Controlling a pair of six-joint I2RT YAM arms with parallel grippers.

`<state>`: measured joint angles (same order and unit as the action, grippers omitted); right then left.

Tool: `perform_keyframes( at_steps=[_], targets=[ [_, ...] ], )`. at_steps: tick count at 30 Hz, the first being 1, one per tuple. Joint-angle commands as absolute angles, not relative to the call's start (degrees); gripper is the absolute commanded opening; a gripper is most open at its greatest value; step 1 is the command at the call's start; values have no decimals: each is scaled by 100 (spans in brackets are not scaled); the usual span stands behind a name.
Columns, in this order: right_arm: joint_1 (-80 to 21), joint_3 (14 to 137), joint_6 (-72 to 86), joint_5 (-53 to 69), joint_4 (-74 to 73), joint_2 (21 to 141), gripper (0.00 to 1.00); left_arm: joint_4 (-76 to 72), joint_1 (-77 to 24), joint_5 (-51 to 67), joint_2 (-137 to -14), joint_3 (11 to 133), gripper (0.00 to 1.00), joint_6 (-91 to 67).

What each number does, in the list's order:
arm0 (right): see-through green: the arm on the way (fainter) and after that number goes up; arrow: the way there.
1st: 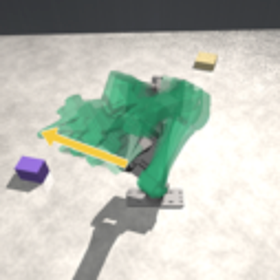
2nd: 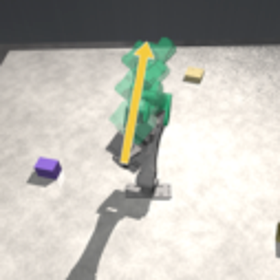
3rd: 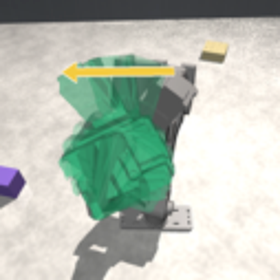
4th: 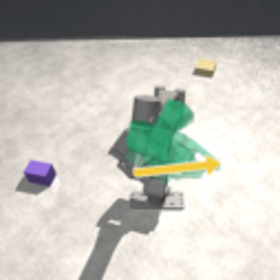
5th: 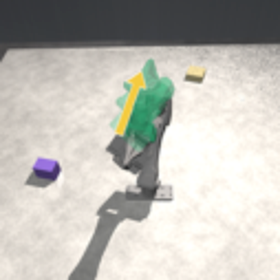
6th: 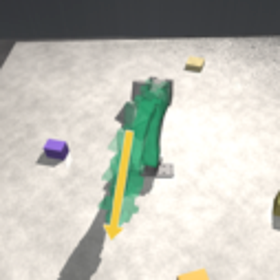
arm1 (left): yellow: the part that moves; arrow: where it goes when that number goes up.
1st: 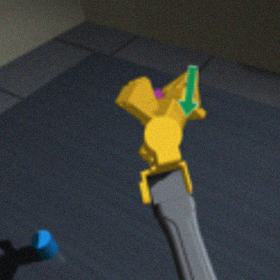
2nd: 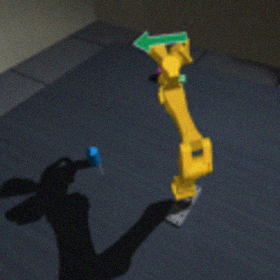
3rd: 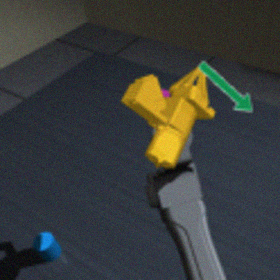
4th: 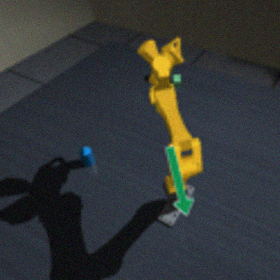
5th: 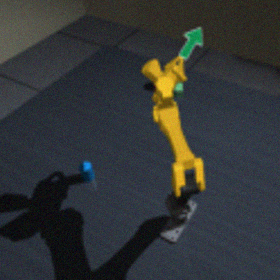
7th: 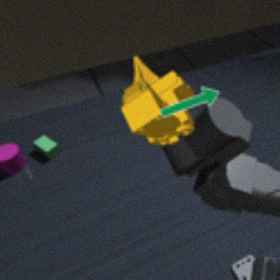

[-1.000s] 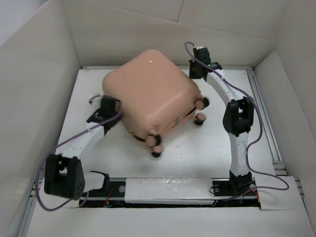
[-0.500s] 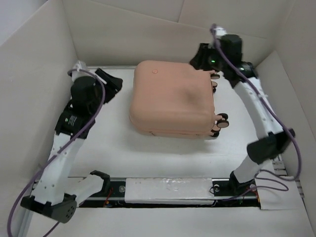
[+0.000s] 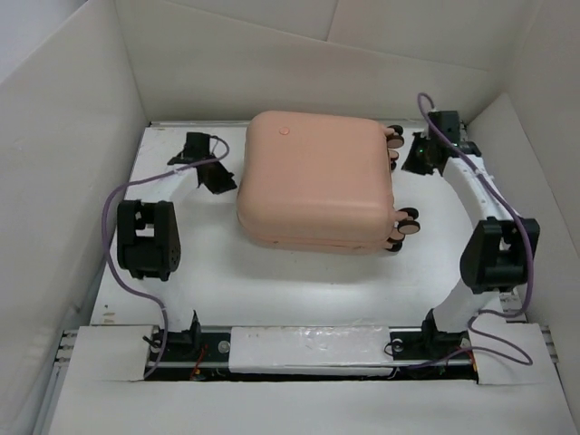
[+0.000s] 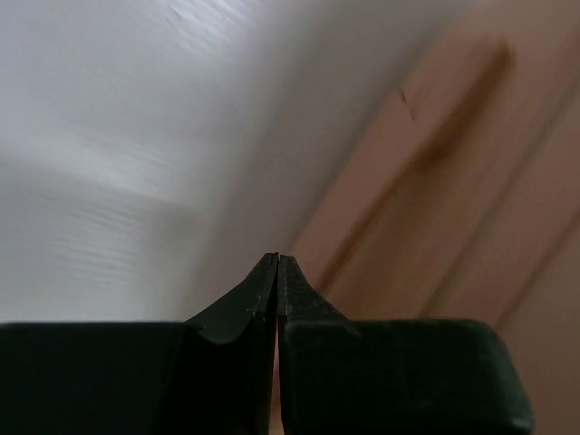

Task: Pack the luggage

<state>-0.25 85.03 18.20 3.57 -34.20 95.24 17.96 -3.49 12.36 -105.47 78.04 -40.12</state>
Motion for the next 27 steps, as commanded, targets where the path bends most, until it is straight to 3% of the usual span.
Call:
perform_keyframes(
  at_steps=[1,7,11,14,15,16,19,23,25,26,27],
  targets=[
    [-816,8868,1837,606,-3357,9676,14,1407,-834,1608,-9390,7377,0,-3876],
    [-1896,9806,1960,1658,-3015,10870,14,1160,-957,1933,-8123,5267,0,-3885],
    [-2311,11992,1960,1879,-3549,12082,14,1345,-1500,1934,-6947,4308,0,-4069],
    [-2303,15070,2152,2178,-4130,13050,24,1687,-1757,1934,-6191,4017,3,-4350],
    [-2242,15447,2258,2301,-4200,13200,32,1687,-1758,2029,-6005,3947,6,-4411],
    [-2163,15590,2372,2477,-4018,13184,34,1627,-1758,2152,-5855,3894,9,-4482],
    [-1829,14462,2593,2892,-3447,12440,46,1468,-1758,2531,-5660,4173,15,-4746],
    [-1714,12064,1944,2024,-3454,9967,52,1661,-1758,2339,-5949,5068,28,-4562],
    [-1863,10243,1688,1471,-3332,8935,46,1539,-1758,2268,-6474,5474,33,-4404],
    [-1933,9569,1687,1389,-2853,7842,32,1486,-1758,2355,-6721,5876,34,-4342],
    [-2012,8962,1687,1389,-2682,7318,26,1485,-1758,2477,-6976,6089,35,-4272]
  ],
)
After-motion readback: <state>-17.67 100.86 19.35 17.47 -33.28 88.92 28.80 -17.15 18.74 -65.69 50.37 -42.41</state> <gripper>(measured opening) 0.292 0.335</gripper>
